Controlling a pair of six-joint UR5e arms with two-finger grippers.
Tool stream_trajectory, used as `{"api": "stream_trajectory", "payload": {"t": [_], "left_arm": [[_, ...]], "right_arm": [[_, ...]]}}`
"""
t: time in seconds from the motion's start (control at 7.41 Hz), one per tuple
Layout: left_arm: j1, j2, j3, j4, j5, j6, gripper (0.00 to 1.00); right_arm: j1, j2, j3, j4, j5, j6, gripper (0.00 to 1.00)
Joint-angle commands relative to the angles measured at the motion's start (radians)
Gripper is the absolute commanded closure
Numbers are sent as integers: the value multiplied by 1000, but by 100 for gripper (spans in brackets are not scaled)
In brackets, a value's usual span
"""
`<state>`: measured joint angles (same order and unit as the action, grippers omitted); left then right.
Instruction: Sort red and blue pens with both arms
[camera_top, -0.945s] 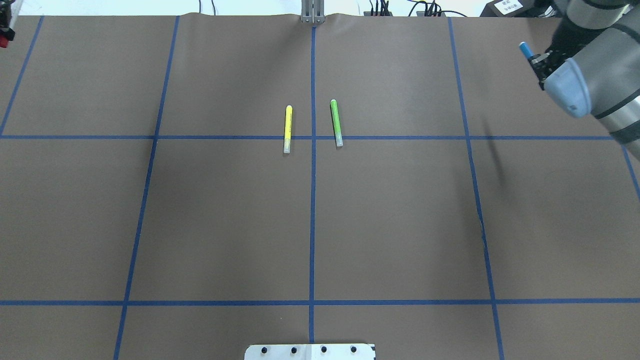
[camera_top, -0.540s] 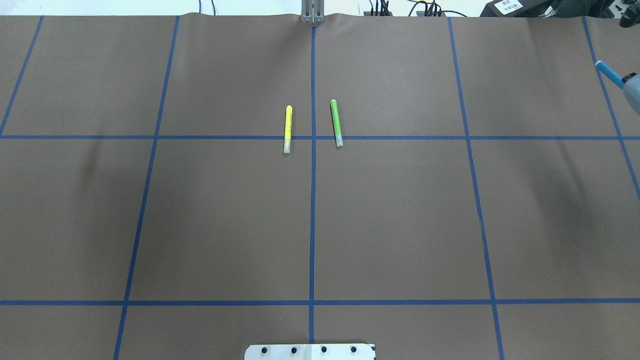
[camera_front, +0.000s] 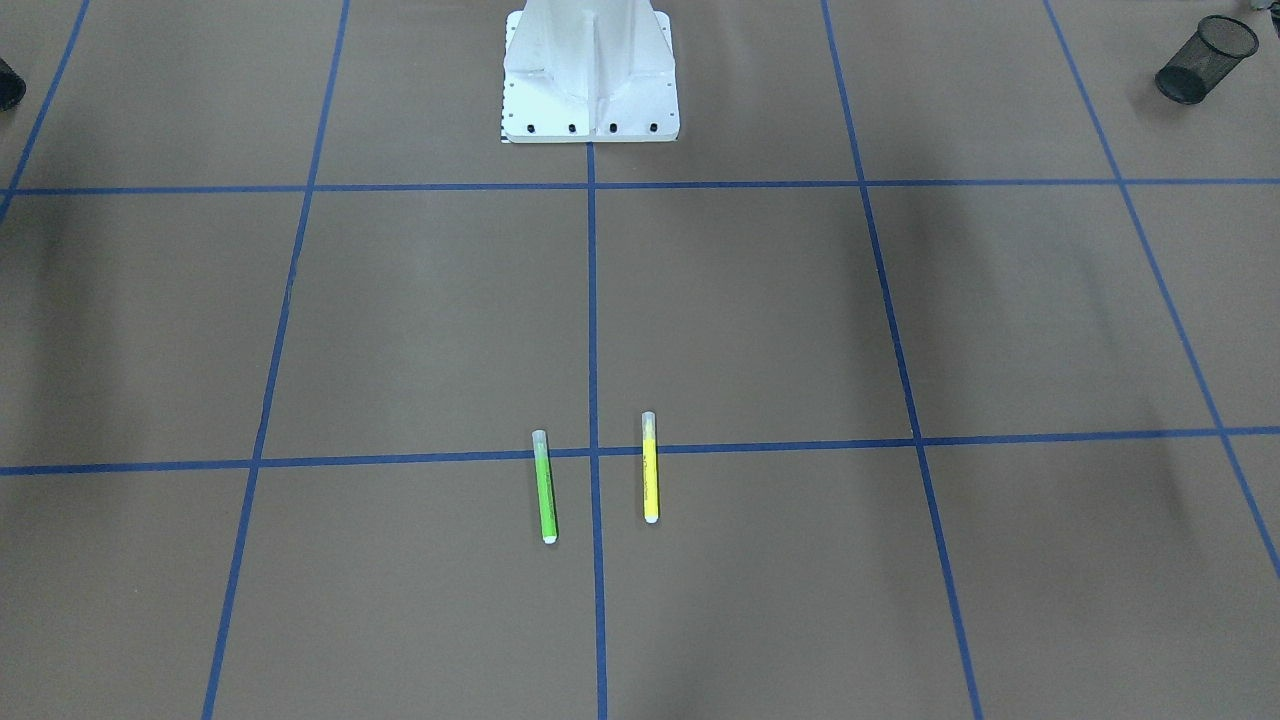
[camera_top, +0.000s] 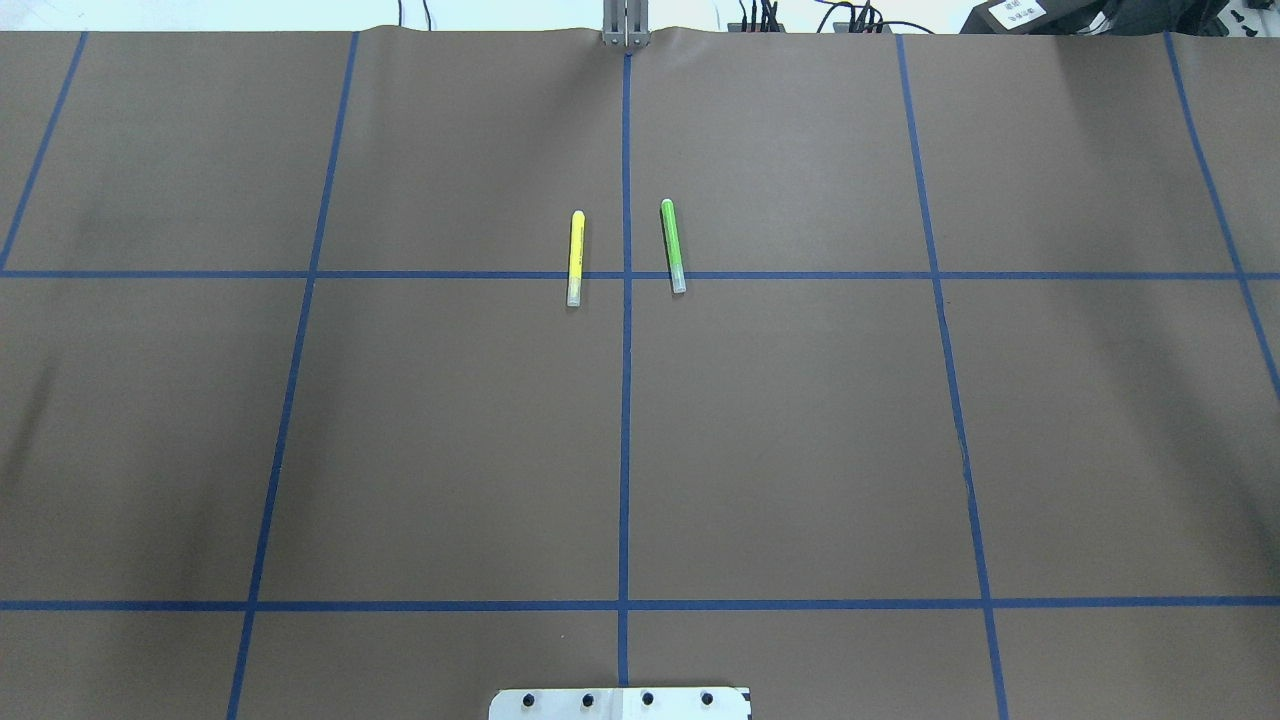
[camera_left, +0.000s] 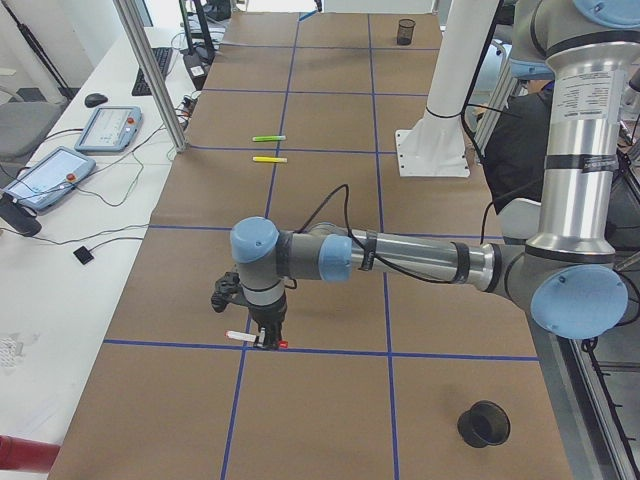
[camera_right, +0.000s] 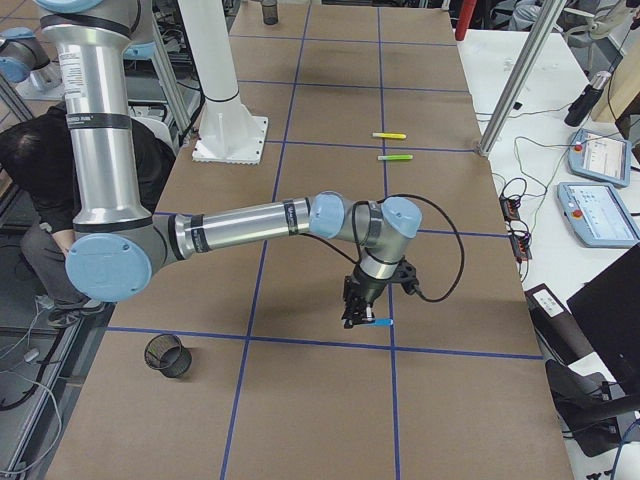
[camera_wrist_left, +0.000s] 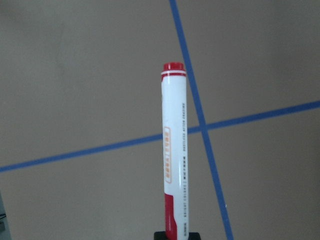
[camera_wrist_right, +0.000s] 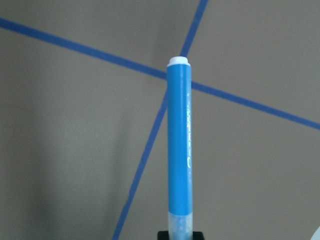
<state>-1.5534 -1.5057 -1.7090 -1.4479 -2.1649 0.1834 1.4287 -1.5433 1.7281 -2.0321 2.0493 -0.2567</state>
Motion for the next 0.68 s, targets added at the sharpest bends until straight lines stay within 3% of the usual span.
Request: {"api": "stream_trajectory", "payload": {"t": [0.0,0.14,0.27,0.54], "left_arm": [[-98,151,-46,30,-9,51,100],[-114,215,-70,38,-12,82,100],[-119,258,-86,81,-12,146,100],[-177,268,-144,353,-13,195,100]], "right_arm": [[73,-24,25,-246,3,-7,100],[87,-18,28,-337,27,-12,100],[119,-20,25,-412,113,-12,100],[160,-23,56,-607,137,-15,100]]}}
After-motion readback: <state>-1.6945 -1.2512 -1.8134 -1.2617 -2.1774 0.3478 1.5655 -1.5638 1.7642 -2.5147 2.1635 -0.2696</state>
